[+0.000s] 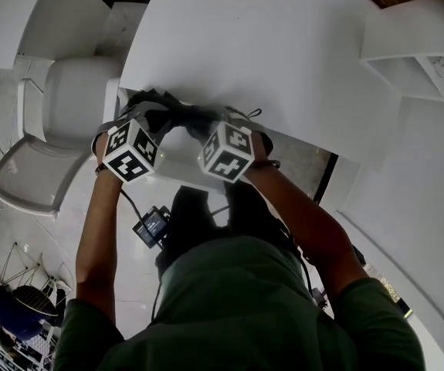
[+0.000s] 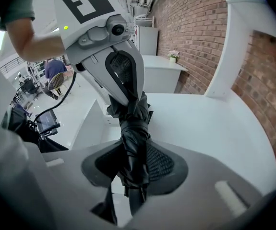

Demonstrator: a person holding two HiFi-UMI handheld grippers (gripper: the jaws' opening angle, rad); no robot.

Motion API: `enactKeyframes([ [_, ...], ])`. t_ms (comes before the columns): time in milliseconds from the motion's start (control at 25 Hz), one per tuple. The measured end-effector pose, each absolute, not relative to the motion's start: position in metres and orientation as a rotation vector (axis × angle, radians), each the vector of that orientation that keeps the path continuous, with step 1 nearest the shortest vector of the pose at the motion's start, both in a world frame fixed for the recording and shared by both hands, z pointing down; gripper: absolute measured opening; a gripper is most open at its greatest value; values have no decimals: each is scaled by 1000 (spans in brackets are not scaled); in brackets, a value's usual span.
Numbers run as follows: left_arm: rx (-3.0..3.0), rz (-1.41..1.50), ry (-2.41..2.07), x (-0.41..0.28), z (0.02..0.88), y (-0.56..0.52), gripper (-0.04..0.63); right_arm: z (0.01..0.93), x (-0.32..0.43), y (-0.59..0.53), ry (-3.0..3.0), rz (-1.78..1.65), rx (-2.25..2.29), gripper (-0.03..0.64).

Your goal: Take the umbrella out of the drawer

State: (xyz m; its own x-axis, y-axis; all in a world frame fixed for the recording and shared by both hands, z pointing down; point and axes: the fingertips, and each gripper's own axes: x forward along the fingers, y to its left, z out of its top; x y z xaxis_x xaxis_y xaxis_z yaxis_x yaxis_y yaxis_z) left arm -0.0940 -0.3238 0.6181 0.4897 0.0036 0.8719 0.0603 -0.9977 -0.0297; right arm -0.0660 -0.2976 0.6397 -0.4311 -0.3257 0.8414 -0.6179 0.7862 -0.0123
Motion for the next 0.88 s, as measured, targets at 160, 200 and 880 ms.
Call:
enactKeyframes([
  [160, -2641, -1513, -55, -65, 598, -337, 20, 620, -36, -312, -2046, 362, 752, 138],
  [200, -2639, -1501, -55, -57, 594, -342, 20, 616, -29, -316, -2043, 354, 765, 138],
  [880, -2640, -1400, -3, 55, 595, -411, 21, 616, 85, -386, -1934, 211, 917, 143],
])
